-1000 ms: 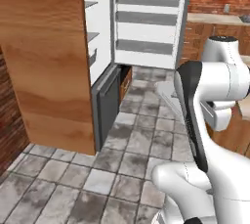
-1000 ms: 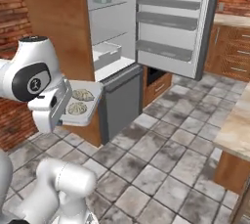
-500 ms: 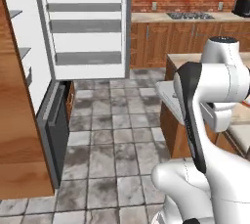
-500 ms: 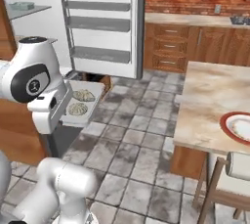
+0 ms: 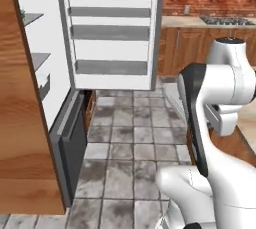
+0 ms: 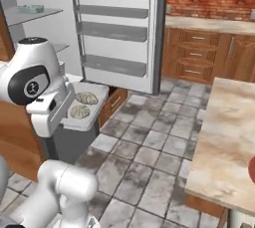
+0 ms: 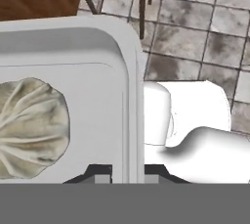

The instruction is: Place two dumplings into each of the tupperware containers and then place the containers in the fridge.

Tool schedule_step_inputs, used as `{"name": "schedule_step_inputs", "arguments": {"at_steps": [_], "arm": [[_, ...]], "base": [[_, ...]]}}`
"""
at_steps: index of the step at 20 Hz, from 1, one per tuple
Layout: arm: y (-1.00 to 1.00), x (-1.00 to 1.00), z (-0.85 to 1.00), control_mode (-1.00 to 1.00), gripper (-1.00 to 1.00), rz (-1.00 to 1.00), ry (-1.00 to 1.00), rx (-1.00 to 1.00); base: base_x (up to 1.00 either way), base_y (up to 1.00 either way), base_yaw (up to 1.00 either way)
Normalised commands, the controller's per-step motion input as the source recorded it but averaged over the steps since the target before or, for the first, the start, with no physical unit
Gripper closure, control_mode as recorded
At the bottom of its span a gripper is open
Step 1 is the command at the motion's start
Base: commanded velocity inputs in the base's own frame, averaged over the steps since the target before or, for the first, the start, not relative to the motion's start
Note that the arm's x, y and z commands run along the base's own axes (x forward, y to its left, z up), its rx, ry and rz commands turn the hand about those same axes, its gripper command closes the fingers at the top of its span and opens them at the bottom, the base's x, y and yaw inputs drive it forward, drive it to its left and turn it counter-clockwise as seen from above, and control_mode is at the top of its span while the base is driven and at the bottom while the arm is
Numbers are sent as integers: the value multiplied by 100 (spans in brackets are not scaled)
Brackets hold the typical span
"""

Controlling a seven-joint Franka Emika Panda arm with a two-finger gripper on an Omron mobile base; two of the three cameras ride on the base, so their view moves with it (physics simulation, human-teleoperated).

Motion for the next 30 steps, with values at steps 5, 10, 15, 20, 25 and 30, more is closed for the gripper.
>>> {"name": "schedule_step_inputs", "arguments": {"at_steps": [5, 10, 15, 20, 25, 30], "arm": [[0, 0, 0, 100, 100, 0, 0, 0], [0, 0, 0, 100, 100, 0, 0, 0], [0, 0, 0, 100, 100, 0, 0, 0], [0, 0, 0, 100, 100, 0, 0, 0], [0, 0, 0, 100, 100, 0, 0, 0], [0, 0, 0, 100, 100, 0, 0, 0]], "base": [[100, 3, 27], [95, 32, 3], [41, -11, 42], [29, -40, 61], [15, -60, 59], [27, -67, 61]]}}
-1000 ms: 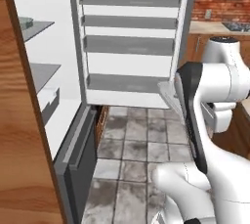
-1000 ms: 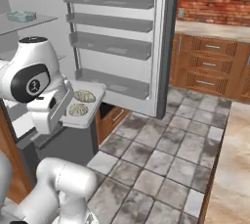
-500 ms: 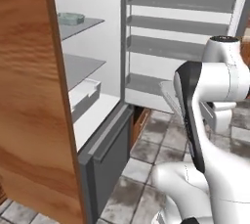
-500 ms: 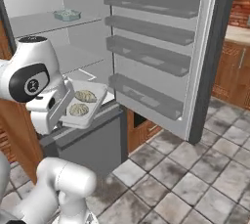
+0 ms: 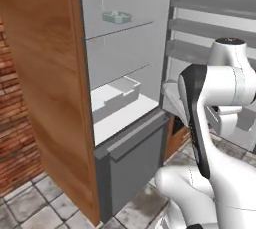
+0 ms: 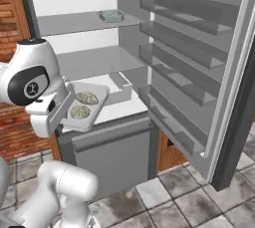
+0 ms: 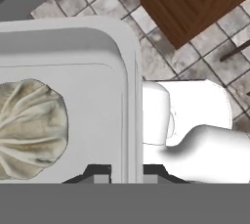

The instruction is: Place two dumplings into each of the tupperware containers and then place the containers in the fridge.

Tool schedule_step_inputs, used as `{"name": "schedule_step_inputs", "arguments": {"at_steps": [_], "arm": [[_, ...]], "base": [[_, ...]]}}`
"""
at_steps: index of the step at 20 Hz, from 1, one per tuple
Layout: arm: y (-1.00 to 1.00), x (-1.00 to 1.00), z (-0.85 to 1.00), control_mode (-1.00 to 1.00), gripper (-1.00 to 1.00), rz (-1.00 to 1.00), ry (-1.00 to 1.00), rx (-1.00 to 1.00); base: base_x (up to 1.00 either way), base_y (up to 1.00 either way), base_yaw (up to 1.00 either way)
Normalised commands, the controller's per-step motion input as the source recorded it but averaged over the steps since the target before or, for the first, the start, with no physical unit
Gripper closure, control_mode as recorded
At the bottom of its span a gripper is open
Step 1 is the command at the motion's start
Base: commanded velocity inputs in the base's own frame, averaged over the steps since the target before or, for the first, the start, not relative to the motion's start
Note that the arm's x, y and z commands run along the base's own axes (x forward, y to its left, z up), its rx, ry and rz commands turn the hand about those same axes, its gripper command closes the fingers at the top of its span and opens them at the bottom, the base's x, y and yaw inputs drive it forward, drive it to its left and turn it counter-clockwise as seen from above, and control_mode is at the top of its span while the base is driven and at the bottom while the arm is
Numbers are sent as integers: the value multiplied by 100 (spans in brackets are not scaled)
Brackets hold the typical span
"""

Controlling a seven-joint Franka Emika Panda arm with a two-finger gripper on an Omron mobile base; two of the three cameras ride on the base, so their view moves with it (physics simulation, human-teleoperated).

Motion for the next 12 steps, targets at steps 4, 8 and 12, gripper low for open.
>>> {"name": "schedule_step_inputs", "arguments": {"at_steps": [4, 8, 12], "arm": [[0, 0, 0, 100, 100, 0, 0, 0], [0, 0, 0, 100, 100, 0, 0, 0], [0, 0, 0, 100, 100, 0, 0, 0]], "base": [[56, -58, 56], [54, -37, 52], [40, -1, 54]]}}
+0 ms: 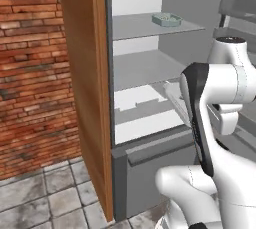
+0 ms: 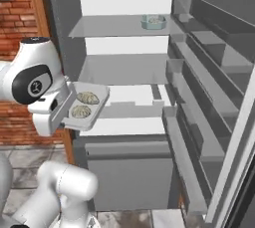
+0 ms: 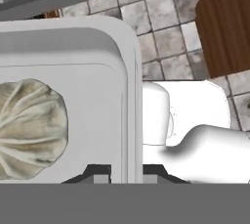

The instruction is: Place two dumplings into each of the tupperware containers and then place the containers in the fridge.

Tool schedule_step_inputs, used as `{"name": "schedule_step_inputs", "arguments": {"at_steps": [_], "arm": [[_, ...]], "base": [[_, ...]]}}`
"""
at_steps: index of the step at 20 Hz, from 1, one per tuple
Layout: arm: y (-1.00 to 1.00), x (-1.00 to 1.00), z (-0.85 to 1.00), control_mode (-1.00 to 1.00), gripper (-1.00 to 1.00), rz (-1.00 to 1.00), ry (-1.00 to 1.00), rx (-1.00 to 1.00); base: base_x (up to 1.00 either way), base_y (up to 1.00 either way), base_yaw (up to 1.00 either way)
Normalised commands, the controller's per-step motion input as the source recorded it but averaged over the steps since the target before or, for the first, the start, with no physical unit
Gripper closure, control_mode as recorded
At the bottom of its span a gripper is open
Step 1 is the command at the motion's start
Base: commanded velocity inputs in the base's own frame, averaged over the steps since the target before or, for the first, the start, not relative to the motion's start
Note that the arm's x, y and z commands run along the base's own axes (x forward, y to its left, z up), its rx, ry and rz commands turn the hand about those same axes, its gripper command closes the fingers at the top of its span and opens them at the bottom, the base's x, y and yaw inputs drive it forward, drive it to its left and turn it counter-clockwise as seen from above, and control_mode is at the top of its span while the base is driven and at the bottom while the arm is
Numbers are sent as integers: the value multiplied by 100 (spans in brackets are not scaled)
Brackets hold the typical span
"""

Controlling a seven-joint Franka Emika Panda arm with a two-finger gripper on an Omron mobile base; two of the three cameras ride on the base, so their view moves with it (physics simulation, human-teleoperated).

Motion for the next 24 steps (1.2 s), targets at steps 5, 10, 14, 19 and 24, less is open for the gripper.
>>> {"name": "schedule_step_inputs", "arguments": {"at_steps": [5, 10, 14, 19, 24], "arm": [[0, 0, 0, 100, 100, 0, 0, 0], [0, 0, 0, 100, 100, 0, 0, 0], [0, 0, 0, 100, 100, 0, 0, 0], [0, 0, 0, 100, 100, 0, 0, 0], [0, 0, 0, 100, 100, 0, 0, 0]], "base": [[43, -16, 46], [23, -24, 13], [34, -45, 4], [65, -47, 15], [57, -31, 21]]}}
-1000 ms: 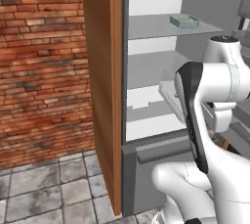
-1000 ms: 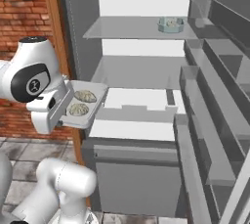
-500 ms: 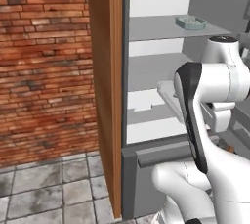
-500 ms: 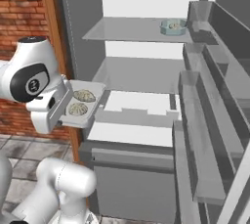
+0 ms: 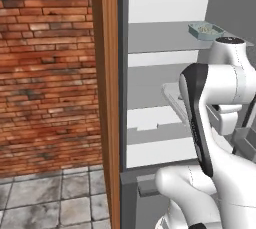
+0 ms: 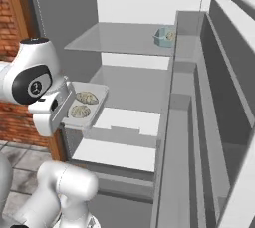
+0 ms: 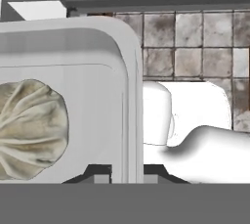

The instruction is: Place two dumplings into each of the tupperware containers and then place the containers in the fridge.

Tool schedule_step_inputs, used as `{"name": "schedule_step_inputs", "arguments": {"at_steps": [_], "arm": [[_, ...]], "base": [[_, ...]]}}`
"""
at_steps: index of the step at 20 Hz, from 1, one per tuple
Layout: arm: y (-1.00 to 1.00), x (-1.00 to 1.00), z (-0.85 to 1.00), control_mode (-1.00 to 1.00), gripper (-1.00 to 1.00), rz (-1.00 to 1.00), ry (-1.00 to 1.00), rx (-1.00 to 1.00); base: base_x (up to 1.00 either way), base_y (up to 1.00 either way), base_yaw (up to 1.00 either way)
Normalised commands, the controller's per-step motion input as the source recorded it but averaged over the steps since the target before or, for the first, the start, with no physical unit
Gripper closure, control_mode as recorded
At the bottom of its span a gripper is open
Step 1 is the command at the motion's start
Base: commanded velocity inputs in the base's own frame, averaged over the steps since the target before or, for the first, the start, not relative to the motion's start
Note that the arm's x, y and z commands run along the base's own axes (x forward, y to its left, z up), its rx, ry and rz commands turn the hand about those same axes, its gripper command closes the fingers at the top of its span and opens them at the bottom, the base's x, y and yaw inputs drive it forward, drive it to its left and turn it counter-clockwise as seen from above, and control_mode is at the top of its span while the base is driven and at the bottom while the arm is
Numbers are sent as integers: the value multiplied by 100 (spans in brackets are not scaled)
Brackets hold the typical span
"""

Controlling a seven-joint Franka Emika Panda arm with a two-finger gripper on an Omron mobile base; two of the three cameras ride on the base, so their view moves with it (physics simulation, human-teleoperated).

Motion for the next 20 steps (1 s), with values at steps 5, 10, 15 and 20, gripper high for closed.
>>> {"name": "schedule_step_inputs", "arguments": {"at_steps": [5, 10, 15, 20], "arm": [[0, 0, 0, 100, 100, 0, 0, 0], [0, 0, 0, 100, 100, 0, 0, 0], [0, 0, 0, 100, 100, 0, 0, 0], [0, 0, 0, 100, 100, 0, 0, 0]], "base": [[31, -22, 3], [8, -52, 0], [29, -28, -2], [30, -15, -10]]}}
